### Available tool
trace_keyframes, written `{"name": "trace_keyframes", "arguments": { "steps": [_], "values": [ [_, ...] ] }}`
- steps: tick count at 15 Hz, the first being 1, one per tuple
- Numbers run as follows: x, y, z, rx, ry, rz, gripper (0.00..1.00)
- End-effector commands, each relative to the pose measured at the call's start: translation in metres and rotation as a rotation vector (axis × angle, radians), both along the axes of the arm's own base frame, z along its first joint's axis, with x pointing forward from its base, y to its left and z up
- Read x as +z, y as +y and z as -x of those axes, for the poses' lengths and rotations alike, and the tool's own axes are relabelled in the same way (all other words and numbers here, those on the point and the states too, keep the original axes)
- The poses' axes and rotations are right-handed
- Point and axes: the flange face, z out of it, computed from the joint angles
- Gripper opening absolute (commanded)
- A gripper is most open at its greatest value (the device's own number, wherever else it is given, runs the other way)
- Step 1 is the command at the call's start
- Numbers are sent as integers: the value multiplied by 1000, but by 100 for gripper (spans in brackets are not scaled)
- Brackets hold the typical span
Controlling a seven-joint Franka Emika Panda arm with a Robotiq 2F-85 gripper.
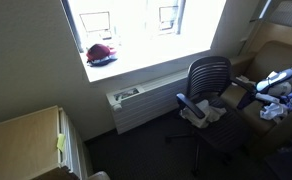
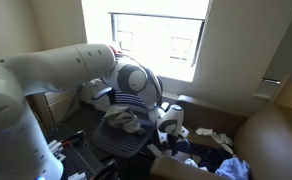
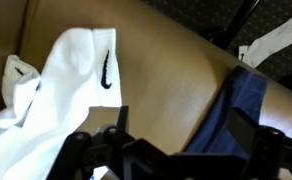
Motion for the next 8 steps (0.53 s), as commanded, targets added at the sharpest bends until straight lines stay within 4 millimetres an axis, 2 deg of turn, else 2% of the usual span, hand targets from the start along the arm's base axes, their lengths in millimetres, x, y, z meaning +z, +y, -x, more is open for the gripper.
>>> {"name": "trace_keyframes", "arguments": {
  "steps": [1,5,6,8],
  "values": [
    [21,-1,-8,-20,121,-110,100],
    [34,-15,-13,-16,178,-50,100],
    [28,-9,-12,-16,147,-70,100],
    [30,-15,-12,-16,153,-57,100]
  ]
}}
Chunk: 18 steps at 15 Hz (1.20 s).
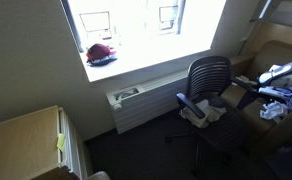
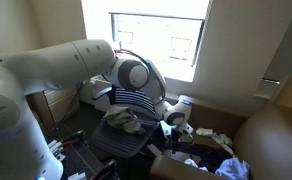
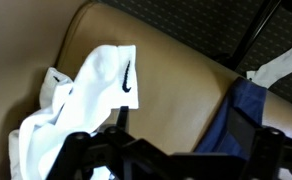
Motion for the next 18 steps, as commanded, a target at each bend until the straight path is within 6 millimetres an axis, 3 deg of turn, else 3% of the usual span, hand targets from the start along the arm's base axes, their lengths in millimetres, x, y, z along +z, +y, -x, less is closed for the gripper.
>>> {"name": "trace_keyframes", "arguments": {
  "steps": [1,4,7,8,13,16,18],
  "values": [
    [7,9,-1,22,-4,-87,100],
    [41,57,-2,113,28,-229,100],
    [60,97,3,184,106,-339,100],
    [63,102,6,189,143,-364,100],
    [55,101,33,162,370,-436,100],
    [62,90,23,129,322,-388,100],
    [67,84,11,173,233,-268,100]
  ]
}}
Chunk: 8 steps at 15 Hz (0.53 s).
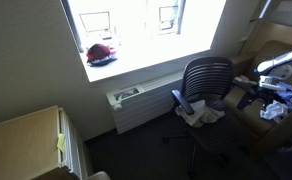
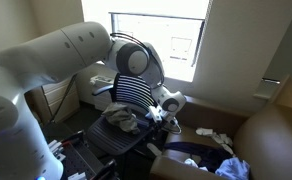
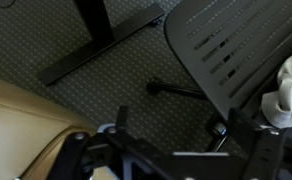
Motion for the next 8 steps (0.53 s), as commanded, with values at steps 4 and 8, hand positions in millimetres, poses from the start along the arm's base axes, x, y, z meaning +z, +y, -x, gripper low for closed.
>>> {"name": "trace_keyframes", "arguments": {
  "steps": [4,8],
  "values": [
    [61,-22,-39,125,-234,258,100],
    [146,-24,-57,213,-425,398,100]
  ]
}}
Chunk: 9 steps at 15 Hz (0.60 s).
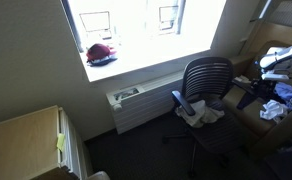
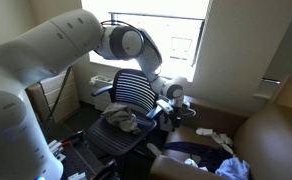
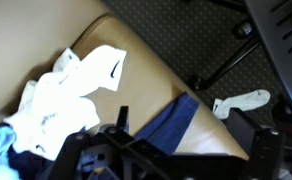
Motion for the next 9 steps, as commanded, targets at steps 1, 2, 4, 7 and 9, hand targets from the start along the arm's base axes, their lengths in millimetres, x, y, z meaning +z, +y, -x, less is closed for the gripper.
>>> {"name": "trace_keyframes", "arguments": {
  "steps": [1,2,4,7,9],
  "values": [
    [84,8,0,60,-175,89,100],
    [106,11,-2,66,-249,89,100],
    [152,22,-4,87,-386,41,100],
    [213,54,12,135,-443,-99,100],
    [251,77,28,168,-458,-202,100]
  ]
}}
